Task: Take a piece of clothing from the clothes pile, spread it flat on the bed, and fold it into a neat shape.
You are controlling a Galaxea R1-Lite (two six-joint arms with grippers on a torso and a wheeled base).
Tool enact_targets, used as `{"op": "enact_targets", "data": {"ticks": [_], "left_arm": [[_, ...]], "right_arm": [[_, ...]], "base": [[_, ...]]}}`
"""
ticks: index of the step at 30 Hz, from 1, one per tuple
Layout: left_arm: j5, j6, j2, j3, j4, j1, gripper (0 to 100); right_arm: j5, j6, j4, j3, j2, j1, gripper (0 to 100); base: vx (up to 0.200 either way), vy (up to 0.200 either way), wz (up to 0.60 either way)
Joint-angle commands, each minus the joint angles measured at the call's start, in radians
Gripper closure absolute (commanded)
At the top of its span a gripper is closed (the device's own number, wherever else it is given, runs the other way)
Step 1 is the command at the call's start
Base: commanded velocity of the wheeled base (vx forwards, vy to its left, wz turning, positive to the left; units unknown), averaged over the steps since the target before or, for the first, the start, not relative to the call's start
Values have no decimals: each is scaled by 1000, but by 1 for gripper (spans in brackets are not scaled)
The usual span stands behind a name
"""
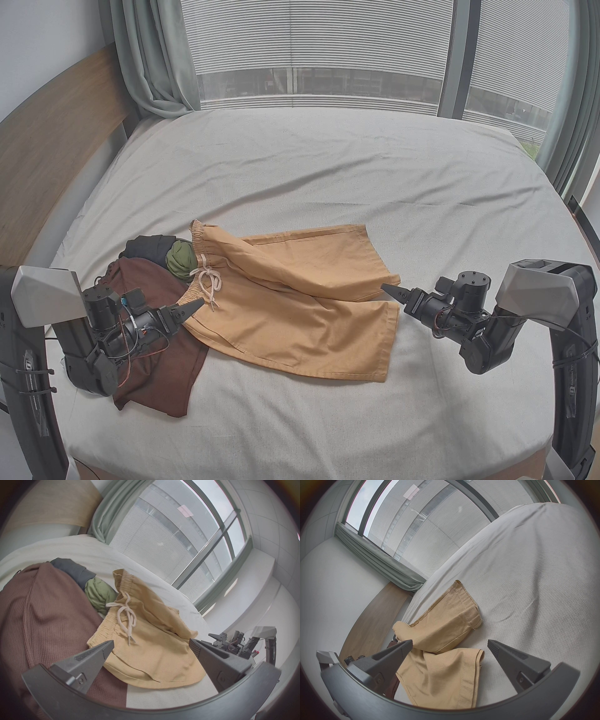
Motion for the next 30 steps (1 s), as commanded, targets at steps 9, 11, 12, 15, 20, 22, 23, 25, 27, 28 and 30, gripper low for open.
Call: {"op": "enact_targets", "data": {"ticks": [9,11,12,15,20,22,23,25,27,28,30], "left_arm": [[68,-15,103,-87,44,42,0],[68,-15,107,-96,48,51,0],[68,-15,107,-99,54,56,0],[68,-15,107,-99,62,56,0],[68,-15,107,-99,65,54,0],[68,-15,114,-99,67,51,0],[68,-15,118,-99,65,49,0],[68,-15,127,-104,62,43,0],[69,-15,135,-117,59,37,0],[72,-15,140,-125,54,34,0],[78,-16,141,-137,54,33,0]], "right_arm": [[1,-1,-10,1,-2,0,0],[1,-1,-10,1,-2,0,0],[1,-1,-10,1,-2,2,0],[1,-1,-11,1,-2,2,0],[-1,-1,-11,1,-2,2,0],[-1,-1,-11,0,-2,3,0],[-1,-1,-11,0,-2,3,0],[-1,-1,-11,0,-2,3,0],[-1,-1,-13,0,-2,3,0],[-1,-1,-13,0,-2,3,0],[-1,-1,-16,-2,-2,3,0]], "base": [[0,0,0],[0,0,0],[0,0,0],[0,0,0],[0,0,0],[0,0,0],[0,0,0],[0,0,0],[0,0,0],[0,0,0],[0,0,0]]}}
